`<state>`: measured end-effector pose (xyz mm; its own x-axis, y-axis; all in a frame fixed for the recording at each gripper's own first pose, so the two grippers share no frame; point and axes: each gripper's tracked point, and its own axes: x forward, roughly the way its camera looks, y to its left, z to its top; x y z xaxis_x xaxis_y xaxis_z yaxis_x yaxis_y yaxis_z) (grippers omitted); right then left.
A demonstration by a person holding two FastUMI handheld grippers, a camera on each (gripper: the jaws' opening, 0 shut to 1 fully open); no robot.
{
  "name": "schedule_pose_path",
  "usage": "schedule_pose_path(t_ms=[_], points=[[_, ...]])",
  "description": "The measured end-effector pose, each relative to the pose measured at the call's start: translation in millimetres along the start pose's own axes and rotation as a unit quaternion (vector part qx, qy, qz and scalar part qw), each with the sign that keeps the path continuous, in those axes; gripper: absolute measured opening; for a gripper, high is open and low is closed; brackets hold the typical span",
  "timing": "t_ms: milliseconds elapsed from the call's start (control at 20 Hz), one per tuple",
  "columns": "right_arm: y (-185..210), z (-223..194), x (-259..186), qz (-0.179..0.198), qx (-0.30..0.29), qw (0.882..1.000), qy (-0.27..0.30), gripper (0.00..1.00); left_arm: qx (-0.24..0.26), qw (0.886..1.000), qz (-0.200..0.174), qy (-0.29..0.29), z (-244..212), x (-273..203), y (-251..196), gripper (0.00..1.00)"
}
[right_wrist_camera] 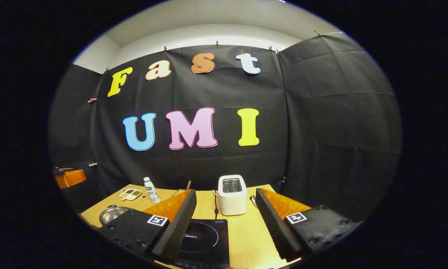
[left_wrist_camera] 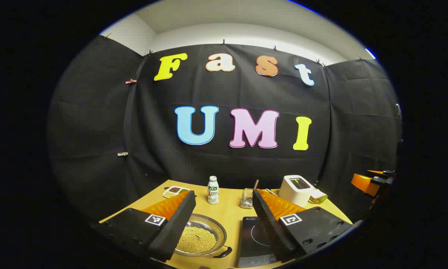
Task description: First push the handle of the pot to place it horizontally, then grasp the pot with both hands and set it on the induction cooktop.
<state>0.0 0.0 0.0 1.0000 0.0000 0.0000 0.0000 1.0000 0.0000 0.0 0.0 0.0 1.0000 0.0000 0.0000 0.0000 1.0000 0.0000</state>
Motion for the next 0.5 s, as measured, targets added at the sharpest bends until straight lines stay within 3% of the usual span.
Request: schedule_pose_path(t_ms=[300,500], points=[[28,-3,-16,-0.020,-0.022,1.000,0.002,0.98,0.037,0.999,-0.029,-0.002,-9,-5,21,0.95],[49,-16,-30,-0.035,-0.019,0.999,0.008,0.98,0.022,0.998,-0.058,0.002,-27,-12,28,0.95]])
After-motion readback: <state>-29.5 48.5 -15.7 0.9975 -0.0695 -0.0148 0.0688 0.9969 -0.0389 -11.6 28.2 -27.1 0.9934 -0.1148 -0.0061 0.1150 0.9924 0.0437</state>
